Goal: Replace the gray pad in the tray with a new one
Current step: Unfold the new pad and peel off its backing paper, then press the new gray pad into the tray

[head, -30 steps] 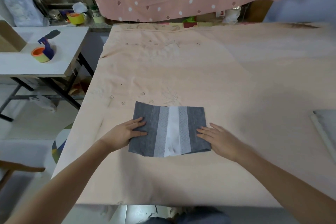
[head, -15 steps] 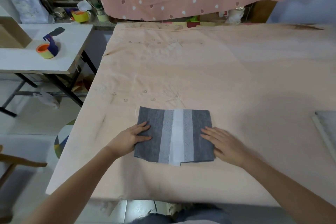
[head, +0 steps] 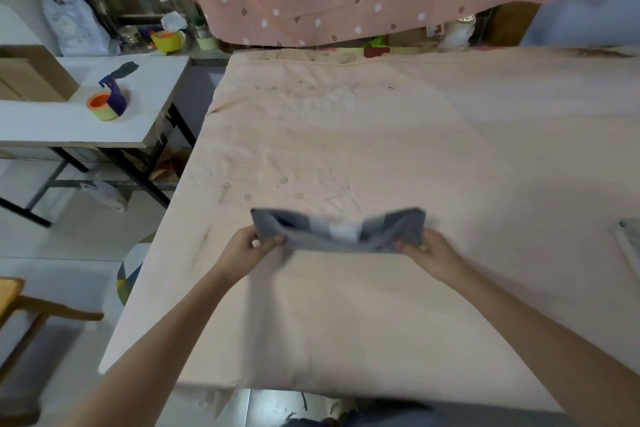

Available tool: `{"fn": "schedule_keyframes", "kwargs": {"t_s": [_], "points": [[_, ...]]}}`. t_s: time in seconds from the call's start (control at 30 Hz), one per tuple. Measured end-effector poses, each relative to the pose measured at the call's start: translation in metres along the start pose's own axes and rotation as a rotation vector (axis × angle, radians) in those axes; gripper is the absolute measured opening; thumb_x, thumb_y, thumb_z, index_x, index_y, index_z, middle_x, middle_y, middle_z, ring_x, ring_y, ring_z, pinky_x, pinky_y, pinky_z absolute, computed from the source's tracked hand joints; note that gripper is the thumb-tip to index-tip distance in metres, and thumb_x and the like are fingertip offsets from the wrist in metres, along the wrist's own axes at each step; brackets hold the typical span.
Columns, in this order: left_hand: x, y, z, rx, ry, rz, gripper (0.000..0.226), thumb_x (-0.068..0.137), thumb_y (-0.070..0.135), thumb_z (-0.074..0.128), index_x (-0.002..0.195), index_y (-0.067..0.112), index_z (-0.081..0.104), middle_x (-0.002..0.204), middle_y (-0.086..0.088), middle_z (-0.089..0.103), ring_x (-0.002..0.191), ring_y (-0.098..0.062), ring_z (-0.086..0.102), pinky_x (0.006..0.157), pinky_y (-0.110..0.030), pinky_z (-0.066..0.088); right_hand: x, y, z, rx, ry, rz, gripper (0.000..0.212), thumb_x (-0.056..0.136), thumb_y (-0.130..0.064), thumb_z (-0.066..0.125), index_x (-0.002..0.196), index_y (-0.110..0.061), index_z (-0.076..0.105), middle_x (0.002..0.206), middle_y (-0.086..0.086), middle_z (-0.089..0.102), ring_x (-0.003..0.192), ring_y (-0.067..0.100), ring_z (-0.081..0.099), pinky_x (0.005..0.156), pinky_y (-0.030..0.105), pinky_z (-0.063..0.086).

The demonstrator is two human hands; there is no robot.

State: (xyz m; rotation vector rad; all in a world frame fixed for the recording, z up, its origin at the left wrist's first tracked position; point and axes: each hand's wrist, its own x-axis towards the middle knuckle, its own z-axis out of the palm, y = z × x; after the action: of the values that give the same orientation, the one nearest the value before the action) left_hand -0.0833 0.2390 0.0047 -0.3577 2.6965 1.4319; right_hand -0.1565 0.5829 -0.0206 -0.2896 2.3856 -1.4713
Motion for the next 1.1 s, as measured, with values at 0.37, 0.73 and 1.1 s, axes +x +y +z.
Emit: {"fn": "schedule_keyframes", "kwargs": {"t_s": [0.37, 0.73, 1.1], "points": [[0.009, -0.005, 0.023, -0.660, -0.206, -0.529, 0.035, 0.085, 0.024, 0.069, 0.113, 0.007, 0.059, 0.110, -0.009, 0.068, 0.099, -0.025, 0.066, 0.079, -0.037, 0.054, -0.002, -0.011, 0.004, 0.604, -0.106, 0.541, 0.027, 0.092, -0.021, 0.059, 0.117, -0.010, 0.060, 0.114, 0.010, 0.067, 0.104, 0.025, 0.064, 0.085, 0.039, 0.053], [-0.008, -0.019, 0.035, -0.556, -0.109, -0.385, 0.029, 0.089, 0.008, 0.063, 0.116, -0.001, 0.056, 0.111, -0.017, 0.066, 0.096, -0.030, 0.066, 0.076, -0.033, 0.055, -0.010, -0.005, 0.027, 0.400, 0.123, 0.379, 0.028, 0.094, -0.015, 0.056, 0.119, -0.002, 0.058, 0.115, 0.014, 0.065, 0.101, 0.029, 0.063, 0.089, 0.043, 0.051], [-0.002, -0.018, 0.045, -0.703, -0.152, -0.289, 0.023, 0.087, 0.002, 0.063, 0.109, 0.006, 0.061, 0.103, -0.013, 0.071, 0.091, -0.028, 0.069, 0.069, -0.032, 0.058, -0.032, -0.005, 0.012, 0.519, 0.195, 0.399, 0.029, 0.092, -0.016, 0.058, 0.119, -0.004, 0.058, 0.110, 0.009, 0.067, 0.097, 0.023, 0.065, 0.078, 0.034, 0.053]]}}
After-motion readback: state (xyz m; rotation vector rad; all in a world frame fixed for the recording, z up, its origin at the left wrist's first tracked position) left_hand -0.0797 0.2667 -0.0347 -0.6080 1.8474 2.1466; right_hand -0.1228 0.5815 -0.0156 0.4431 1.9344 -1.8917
